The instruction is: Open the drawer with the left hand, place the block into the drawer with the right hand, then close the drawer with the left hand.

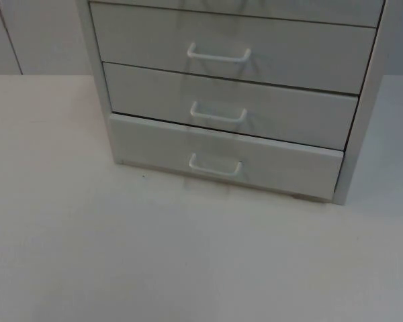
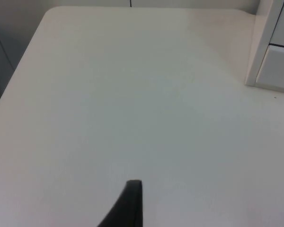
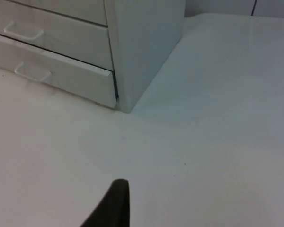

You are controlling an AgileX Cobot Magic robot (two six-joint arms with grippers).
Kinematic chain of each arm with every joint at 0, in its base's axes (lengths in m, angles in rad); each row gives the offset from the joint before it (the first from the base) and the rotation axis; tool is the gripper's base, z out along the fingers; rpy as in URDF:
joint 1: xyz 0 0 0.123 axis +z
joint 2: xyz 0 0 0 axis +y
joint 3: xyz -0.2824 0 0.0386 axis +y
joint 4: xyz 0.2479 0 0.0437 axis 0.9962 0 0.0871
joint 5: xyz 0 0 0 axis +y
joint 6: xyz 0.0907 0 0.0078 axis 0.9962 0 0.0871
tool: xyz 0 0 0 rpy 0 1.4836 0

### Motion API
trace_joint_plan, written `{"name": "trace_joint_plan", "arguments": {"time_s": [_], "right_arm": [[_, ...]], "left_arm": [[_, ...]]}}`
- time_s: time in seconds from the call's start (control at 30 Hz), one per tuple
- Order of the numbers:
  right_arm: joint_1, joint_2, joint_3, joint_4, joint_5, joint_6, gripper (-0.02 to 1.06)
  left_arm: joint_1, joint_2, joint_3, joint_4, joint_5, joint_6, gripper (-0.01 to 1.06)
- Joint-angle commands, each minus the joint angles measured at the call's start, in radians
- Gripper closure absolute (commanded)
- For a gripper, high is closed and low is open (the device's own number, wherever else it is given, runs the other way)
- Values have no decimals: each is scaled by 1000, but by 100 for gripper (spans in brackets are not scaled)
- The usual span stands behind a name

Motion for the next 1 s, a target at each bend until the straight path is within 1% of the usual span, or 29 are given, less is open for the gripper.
{"name": "trace_joint_plan", "arguments": {"time_s": [0.0,0.37,0.5,0.97], "right_arm": [[2,-3,7,-24,-18,28,-1],[2,-3,7,-17,-18,21,-1],[2,-3,7,-17,-19,19,-1],[2,-3,9,-17,-17,13,-1]], "left_arm": [[3,-3,5,-11,-12,3,0],[3,-3,5,-11,-12,35,0],[3,-3,5,-7,-12,77,0],[3,-3,5,-5,-12,75,0]]}}
